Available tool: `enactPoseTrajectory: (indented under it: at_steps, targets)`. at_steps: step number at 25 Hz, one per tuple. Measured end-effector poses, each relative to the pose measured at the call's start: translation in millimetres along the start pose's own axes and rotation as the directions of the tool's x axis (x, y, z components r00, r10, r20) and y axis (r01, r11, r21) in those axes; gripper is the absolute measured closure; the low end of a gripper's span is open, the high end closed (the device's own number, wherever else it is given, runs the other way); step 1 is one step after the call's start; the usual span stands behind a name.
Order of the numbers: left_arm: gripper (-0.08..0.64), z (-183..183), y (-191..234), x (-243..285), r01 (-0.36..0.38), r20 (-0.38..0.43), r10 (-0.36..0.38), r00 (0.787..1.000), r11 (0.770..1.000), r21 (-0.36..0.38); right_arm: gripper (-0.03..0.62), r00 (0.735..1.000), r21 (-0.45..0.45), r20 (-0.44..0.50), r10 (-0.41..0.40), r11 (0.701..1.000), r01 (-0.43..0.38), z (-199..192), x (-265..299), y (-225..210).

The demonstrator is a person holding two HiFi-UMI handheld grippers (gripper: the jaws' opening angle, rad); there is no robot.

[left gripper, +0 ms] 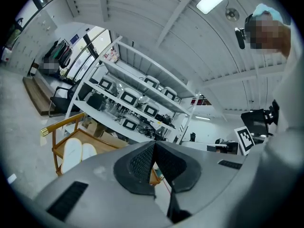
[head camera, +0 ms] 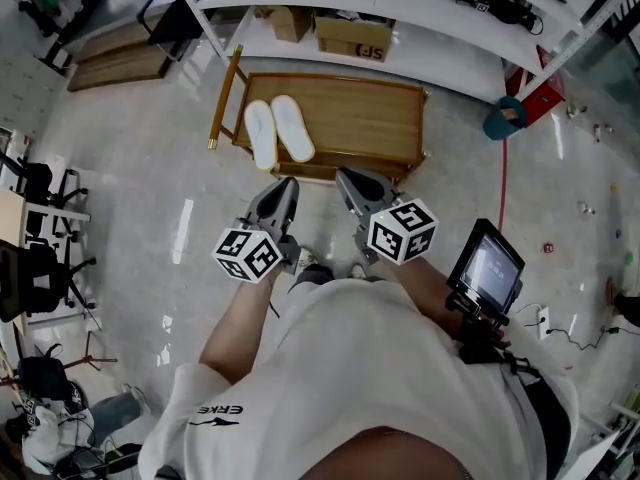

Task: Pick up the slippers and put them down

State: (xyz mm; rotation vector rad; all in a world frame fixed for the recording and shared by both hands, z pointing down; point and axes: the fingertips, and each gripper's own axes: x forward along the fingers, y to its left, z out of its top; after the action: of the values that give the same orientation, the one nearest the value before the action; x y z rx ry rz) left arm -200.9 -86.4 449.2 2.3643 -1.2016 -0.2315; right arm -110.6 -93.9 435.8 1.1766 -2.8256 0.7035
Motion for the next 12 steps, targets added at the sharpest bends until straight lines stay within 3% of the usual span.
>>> enactPoseTrajectory:
  at_steps: [12]
  targets:
    - [0.557, -5.0, -23.0, -9.0, -0.015, 0.016, 0.015, 1.000, 1.000, 0.023, 0.586, 1.000, -0.027, -0.020, 0.021, 0.999, -0.022, -2.5, -21.2, 4.5]
